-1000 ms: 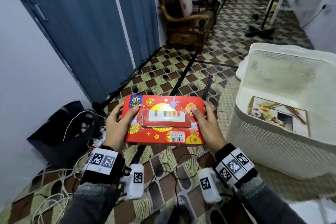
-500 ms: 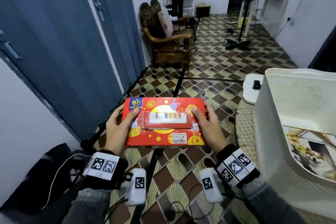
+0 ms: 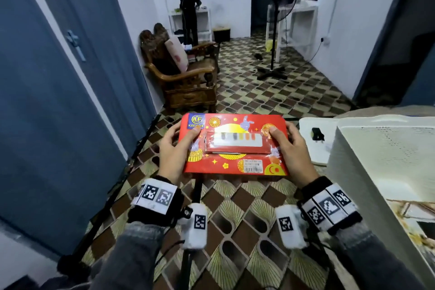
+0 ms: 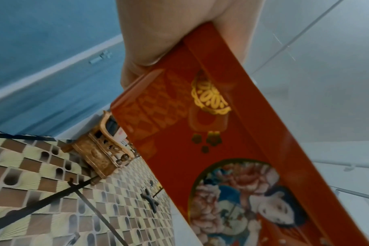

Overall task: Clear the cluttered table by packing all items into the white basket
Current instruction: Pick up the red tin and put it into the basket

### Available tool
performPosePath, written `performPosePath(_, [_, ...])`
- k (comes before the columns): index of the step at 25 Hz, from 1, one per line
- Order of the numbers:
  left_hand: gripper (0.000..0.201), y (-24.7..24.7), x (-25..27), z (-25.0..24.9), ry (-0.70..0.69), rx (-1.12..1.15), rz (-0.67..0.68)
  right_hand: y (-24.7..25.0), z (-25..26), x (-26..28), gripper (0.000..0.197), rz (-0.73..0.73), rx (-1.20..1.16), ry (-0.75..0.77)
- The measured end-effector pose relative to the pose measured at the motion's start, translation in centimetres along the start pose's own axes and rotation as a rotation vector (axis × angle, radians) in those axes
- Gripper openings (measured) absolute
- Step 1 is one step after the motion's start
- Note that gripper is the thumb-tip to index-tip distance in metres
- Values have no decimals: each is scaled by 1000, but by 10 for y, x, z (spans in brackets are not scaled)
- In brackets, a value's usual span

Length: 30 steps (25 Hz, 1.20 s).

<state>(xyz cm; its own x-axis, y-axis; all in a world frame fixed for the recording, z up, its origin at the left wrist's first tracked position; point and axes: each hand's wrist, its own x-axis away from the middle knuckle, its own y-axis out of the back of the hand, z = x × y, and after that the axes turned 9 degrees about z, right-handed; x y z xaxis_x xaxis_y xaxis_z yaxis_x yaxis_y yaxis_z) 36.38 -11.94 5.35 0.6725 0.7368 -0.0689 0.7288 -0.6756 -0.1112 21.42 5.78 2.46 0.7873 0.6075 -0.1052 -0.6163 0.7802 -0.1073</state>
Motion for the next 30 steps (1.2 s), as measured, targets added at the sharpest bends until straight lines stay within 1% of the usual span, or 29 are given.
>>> performPosePath(2, [42,-18,-33,-2,-15,10,53,12,7,-24,40,-73,16,16])
performPosePath(8, [41,-88,-112,6,34,45,237,60,27,-63,32,-309,111,64])
performPosePath(10, [36,-121,-136,11,49,51,323,81,34,-73,23,-394,128,78])
performPosePath(13, [14,-176,-169,10,58,60,463,112,50,-85,13,-544,131,109])
performPosePath(14, [11,-196,-180,10,58,66,515,122,56,-88,12,-596,134,128])
performPosePath(16, [12,-230,-198,8,83,85,624,138,66,-92,12,-700,150,144])
performPosePath(18, [17,-263,-212,5,98,103,737,152,76,-93,20,-795,169,152])
performPosePath(20, [24,-297,-216,4,111,103,856,166,80,-85,28,-907,173,154])
performPosePath(23, [23,-344,-203,5,136,139,1031,183,85,-58,31,-1056,154,161])
performPosePath(25, [27,-372,-190,7,159,142,1121,192,87,-39,32,-1136,140,155])
performPosePath(27, [35,-404,-174,9,181,137,1222,206,90,-20,24,-1232,160,147])
performPosePath(29, [36,-437,-156,9,176,127,1306,221,95,-1,13,-1322,179,131])
performPosePath(30, [35,-453,-145,9,159,121,1351,230,97,10,13,-1366,189,130])
